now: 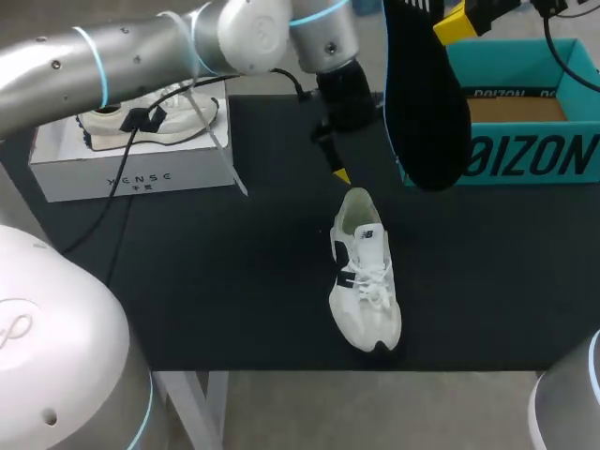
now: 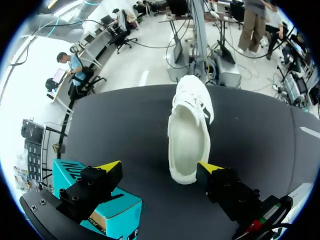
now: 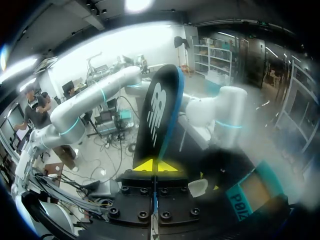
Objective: Take the shoe out of the shoebox, open the shoe tongue, remove and reinsert the insole, then place the shoe into the shoebox
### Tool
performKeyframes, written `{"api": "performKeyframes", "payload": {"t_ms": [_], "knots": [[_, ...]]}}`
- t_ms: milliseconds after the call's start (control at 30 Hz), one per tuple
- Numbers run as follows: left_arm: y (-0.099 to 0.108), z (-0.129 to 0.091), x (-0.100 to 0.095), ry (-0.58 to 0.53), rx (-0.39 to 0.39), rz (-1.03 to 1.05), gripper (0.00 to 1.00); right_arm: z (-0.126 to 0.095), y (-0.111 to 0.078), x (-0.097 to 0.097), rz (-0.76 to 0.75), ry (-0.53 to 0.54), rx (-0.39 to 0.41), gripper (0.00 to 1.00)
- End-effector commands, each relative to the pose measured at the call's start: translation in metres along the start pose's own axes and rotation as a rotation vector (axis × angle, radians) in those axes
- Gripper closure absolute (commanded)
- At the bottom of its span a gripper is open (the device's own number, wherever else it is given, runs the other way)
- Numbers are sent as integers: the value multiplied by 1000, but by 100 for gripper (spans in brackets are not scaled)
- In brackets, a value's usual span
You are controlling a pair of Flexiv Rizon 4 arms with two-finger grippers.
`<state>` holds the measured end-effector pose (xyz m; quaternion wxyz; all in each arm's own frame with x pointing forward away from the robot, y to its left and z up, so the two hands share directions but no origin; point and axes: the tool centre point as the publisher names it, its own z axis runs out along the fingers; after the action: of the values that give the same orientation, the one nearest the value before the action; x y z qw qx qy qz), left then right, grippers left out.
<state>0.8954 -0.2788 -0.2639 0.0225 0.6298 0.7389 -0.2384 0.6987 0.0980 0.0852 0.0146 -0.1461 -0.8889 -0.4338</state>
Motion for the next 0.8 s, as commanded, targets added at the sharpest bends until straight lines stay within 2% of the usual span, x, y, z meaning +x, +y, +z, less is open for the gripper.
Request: {"api": "performKeyframes", "payload": {"t_ms": [33,800], "knots": [[-12,-25,25,-1020,48,-83,0,1,2,-1,1,2,5,100],[-12,-25,25,-1020,48,-83,0,1,2,-1,1,2,5,100]]}}
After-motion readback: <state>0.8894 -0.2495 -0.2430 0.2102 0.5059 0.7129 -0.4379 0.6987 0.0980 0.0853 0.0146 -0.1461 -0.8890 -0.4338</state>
